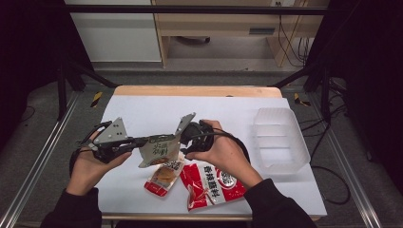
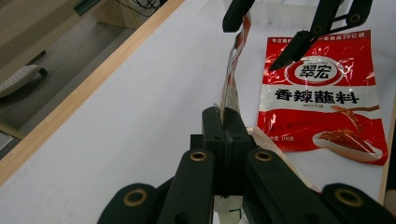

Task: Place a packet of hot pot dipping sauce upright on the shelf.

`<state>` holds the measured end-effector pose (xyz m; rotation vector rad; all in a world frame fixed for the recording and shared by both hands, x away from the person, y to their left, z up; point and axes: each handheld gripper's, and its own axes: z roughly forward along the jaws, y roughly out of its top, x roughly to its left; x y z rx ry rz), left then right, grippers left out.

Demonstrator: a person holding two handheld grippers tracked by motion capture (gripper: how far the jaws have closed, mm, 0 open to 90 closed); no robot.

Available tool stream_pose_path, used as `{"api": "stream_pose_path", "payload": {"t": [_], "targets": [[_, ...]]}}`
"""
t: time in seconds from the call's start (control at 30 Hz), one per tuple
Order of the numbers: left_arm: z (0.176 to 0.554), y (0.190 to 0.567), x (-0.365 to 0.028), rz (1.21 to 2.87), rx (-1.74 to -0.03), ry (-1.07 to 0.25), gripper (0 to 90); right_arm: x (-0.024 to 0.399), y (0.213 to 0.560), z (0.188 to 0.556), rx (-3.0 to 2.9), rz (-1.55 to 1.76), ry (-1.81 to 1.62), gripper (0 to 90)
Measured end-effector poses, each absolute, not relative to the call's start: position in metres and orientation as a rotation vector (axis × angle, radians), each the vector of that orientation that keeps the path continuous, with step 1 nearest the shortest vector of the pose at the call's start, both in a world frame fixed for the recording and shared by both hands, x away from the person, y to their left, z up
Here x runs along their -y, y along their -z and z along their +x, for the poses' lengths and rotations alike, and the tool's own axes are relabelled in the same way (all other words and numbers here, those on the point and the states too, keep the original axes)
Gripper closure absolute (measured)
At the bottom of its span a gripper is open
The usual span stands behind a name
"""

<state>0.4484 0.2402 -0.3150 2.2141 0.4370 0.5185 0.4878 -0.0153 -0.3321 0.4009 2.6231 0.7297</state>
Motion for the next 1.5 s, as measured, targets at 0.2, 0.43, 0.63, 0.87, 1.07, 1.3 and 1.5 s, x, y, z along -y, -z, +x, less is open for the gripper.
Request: {"api": "stream_pose_path", "payload": {"t": [0.2, 0.43, 0.63, 0.87, 1.07, 1.3, 1.5], "targets": [[0.449, 0.316, -0.241, 2.209, -0.434, -0.510, 90.0, 0.003, 0.325, 0.491, -2.633, 0.326, -0.737, 45.0], [0.448, 0.316, -0.241, 2.200, -0.429, -0.504, 90.0, -0.006, 0.321, 0.494, -2.646, 0.259, -0.722, 62.6], [0.448, 0.315, -0.241, 2.199, -0.431, -0.505, 90.0, -0.010, 0.319, 0.494, -2.647, 0.249, -0.732, 76.2], [0.449, 0.315, -0.244, 2.181, -0.439, -0.498, 90.0, -0.011, 0.316, 0.493, -2.640, 0.240, -0.745, 88.0], [0.453, 0.319, -0.248, 2.142, -0.467, -0.472, 90.0, -0.013, 0.312, 0.492, -2.634, 0.254, -0.734, 89.9], [0.457, 0.327, -0.246, 2.105, -0.492, -0.433, 73.9, -0.008, 0.303, 0.495, -2.624, 0.266, -0.697, 90.0], [0.460, 0.331, -0.248, 2.053, -0.544, -0.492, 40.4, 0.012, 0.295, 0.506, -2.583, 0.319, -0.689, 90.0]]}}
